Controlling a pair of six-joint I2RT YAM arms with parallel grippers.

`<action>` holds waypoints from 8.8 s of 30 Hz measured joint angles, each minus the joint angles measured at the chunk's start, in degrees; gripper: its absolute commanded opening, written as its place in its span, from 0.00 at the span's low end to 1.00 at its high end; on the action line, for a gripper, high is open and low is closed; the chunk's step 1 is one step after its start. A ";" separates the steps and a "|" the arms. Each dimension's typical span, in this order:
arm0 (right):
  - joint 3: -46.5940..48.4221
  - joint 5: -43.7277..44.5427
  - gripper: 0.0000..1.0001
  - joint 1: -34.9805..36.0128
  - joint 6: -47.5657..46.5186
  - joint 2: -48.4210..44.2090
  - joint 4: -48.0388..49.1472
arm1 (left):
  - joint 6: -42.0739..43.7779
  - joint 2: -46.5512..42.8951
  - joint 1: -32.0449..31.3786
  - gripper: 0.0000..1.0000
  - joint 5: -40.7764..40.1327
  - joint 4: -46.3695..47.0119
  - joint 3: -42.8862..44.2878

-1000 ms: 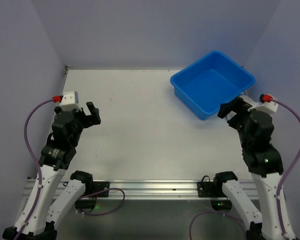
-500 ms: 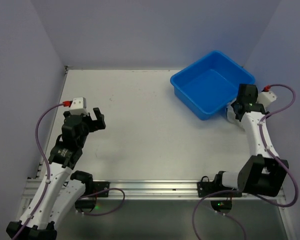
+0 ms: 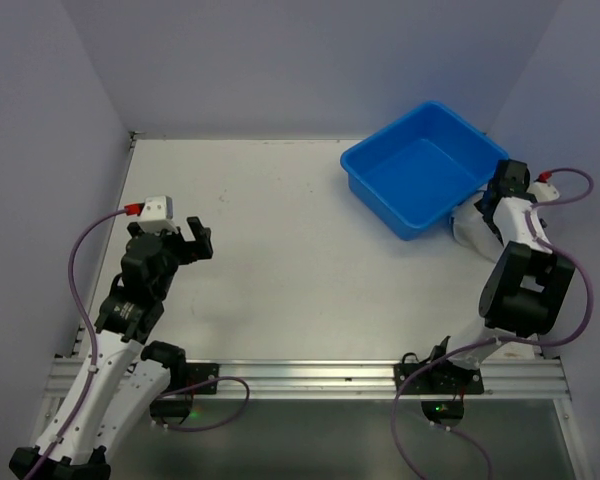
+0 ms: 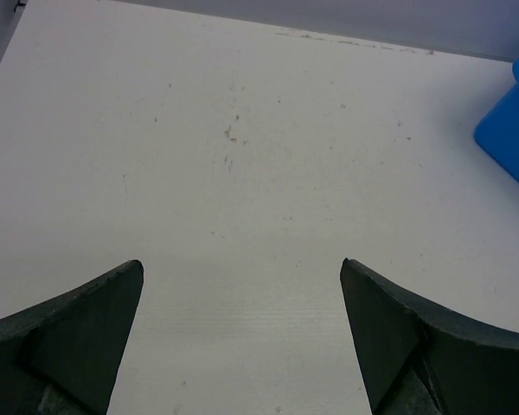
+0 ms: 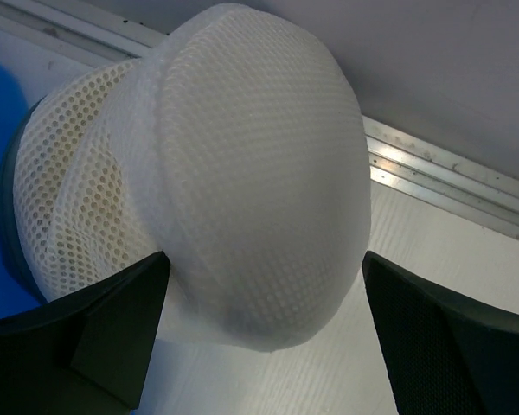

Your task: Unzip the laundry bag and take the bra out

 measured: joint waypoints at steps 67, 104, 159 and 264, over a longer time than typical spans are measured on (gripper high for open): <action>-51.34 -51.47 0.45 51.17 40.35 4.31 88.52 | -13.18 9.64 -0.13 1.00 22.69 4.33 -4.15; -34.77 -39.28 0.60 54.36 2.27 -30.69 26.82 | -28.87 35.76 -4.26 0.93 33.16 26.99 -5.11; -35.47 -35.30 0.54 64.92 1.64 -32.98 31.28 | -49.48 24.41 -24.87 0.01 16.06 31.50 -15.96; -42.07 -55.78 0.00 56.63 -13.20 -25.22 45.11 | -41.40 15.12 -23.63 0.00 16.44 26.60 -16.65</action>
